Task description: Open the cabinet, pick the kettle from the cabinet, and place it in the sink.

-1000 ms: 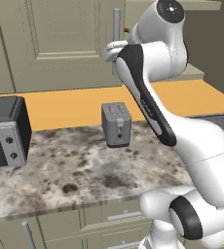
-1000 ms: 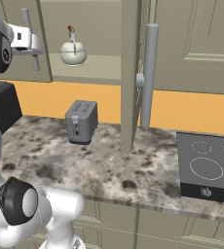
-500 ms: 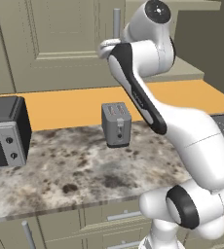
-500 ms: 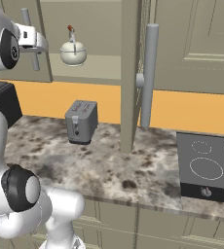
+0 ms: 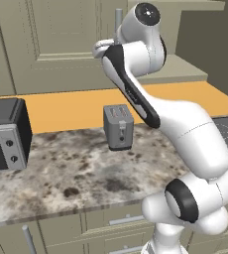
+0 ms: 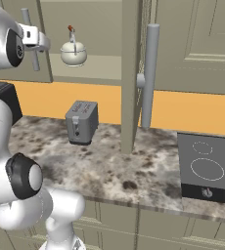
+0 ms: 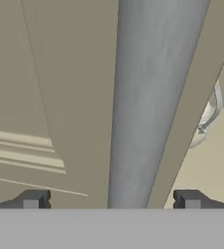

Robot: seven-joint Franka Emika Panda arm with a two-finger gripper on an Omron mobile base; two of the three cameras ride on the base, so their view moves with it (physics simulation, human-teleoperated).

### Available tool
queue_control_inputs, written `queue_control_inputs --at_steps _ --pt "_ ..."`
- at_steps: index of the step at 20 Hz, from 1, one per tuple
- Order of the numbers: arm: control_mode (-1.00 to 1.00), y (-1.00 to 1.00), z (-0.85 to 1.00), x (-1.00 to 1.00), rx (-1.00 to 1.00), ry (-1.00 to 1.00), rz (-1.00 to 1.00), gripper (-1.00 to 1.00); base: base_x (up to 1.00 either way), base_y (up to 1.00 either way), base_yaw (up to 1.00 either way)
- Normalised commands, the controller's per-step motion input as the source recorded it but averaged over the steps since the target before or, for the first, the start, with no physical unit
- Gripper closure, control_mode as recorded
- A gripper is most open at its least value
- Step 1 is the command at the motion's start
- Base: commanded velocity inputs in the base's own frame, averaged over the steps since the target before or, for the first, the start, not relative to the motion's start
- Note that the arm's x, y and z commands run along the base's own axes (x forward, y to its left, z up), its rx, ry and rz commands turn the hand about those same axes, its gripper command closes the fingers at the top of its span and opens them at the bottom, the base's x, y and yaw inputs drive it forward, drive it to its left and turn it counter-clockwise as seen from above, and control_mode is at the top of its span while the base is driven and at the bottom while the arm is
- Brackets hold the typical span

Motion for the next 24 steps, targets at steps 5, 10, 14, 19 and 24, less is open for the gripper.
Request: queue_control_inputs --at_steps 5,10,14,19,24 --pt "-1.0 0.07 -0.06 0.32 -0.02 -0.03 -0.01 -1.0 0.0 0.0 0.0" --pt "-1.0 0.0 -0.05 0.33 0.0 0.0 -0.01 -1.0 0.0 0.0 0.0" --pt "-1.0 0.0 -0.04 0.31 0.0 0.0 -0.02 -1.0 0.0 0.0 0.0" --pt "-1.0 0.03 -0.07 0.27 0.0 -0.03 -0.04 1.0 0.0 0.0 0.0" --pt "-1.0 0.08 -0.05 0.2 0.0 -0.06 -0.05 1.0 0.0 0.0 0.0"
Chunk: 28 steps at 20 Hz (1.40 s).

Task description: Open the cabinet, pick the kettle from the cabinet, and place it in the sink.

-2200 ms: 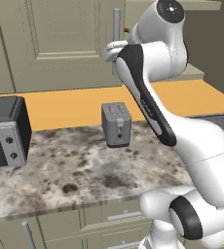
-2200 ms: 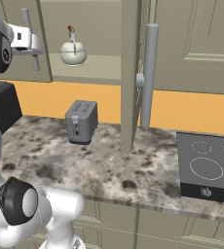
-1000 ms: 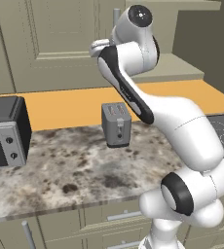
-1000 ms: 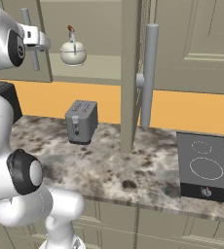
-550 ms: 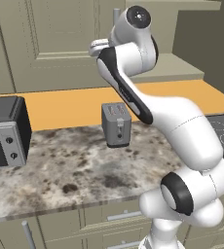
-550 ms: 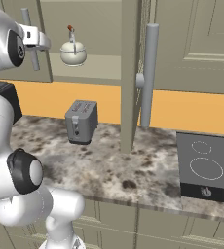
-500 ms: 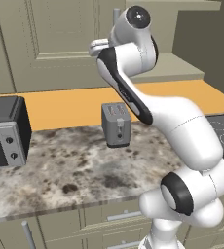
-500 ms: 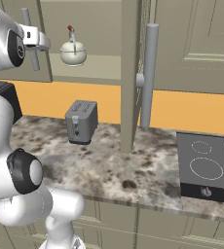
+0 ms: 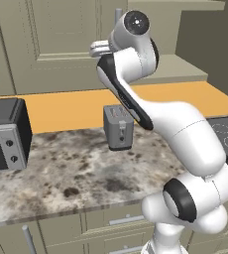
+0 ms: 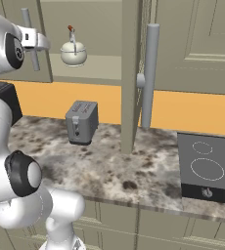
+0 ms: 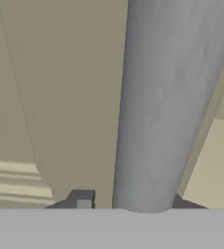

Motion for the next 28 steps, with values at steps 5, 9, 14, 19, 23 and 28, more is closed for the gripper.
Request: queue_control_inputs --at_steps 5,9,14,19,23,28 --pt "-1.0 0.11 -0.06 0.11 -0.01 -0.1 -0.08 1.0 0.0 0.0 0.0" --pt "-1.0 0.14 -0.03 -0.01 0.0 -0.11 -0.04 1.0 0.0 0.0 0.0" --pt "-1.0 0.17 0.0 -0.2 0.0 0.0 -0.01 1.0 0.0 0.0 0.0" --pt "-1.0 0.25 0.0 -0.32 0.0 0.0 -0.01 1.0 0.0 0.0 0.0" --pt "-1.0 0.28 0.0 -0.39 0.0 0.0 -0.04 1.0 0.0 0.0 0.0" --pt "-1.0 0.36 0.0 -0.41 0.0 0.0 -0.09 1.0 0.0 0.0 0.0"
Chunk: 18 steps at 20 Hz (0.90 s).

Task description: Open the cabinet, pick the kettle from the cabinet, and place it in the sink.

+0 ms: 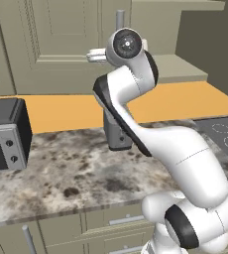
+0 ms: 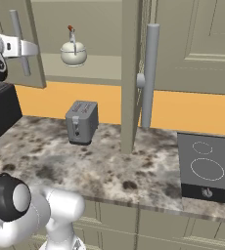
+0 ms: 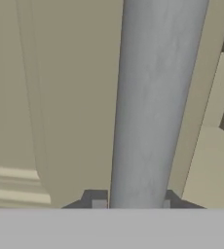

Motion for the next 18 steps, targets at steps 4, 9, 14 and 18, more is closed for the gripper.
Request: queue_control_inputs --at_steps 4,9,14,18 --pt "-1.0 0.38 0.0 -0.41 0.0 -0.03 -0.13 1.0 0.0 0.0 0.0" --pt "-1.0 0.41 0.0 -0.4 -0.01 -0.04 -0.14 1.0 0.0 0.0 0.0" --pt "-1.0 0.44 0.0 -0.4 -0.02 -0.04 -0.16 1.0 0.0 0.0 0.0" --pt "-1.0 0.45 0.0 -0.39 -0.03 -0.02 -0.16 1.0 0.0 0.0 0.0"
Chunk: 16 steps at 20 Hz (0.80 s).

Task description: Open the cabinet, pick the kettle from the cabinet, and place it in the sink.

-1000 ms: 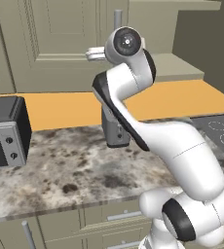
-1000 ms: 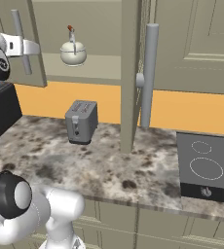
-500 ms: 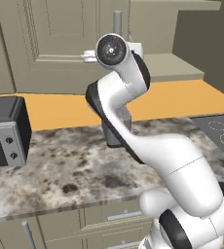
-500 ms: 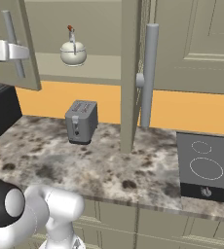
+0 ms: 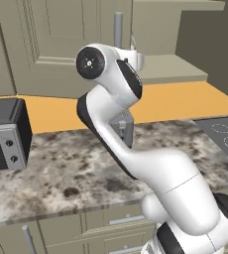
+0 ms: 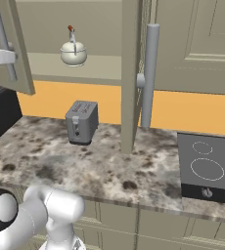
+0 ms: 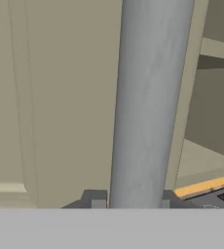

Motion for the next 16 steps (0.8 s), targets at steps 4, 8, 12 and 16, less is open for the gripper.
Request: queue_control_inputs --at_steps 4,8,12,16 --pt "-1.0 0.46 0.0 -0.38 -0.03 -0.01 -0.15 1.0 0.0 0.0 0.0" --pt "-1.0 0.46 0.0 -0.38 -0.02 0.0 -0.16 1.0 0.0 0.0 0.0" --pt "-1.0 0.47 0.0 -0.38 -0.02 0.0 -0.17 1.0 0.0 0.0 0.0" --pt "-1.0 0.48 0.0 -0.39 -0.01 0.0 -0.16 1.0 0.0 0.0 0.0"
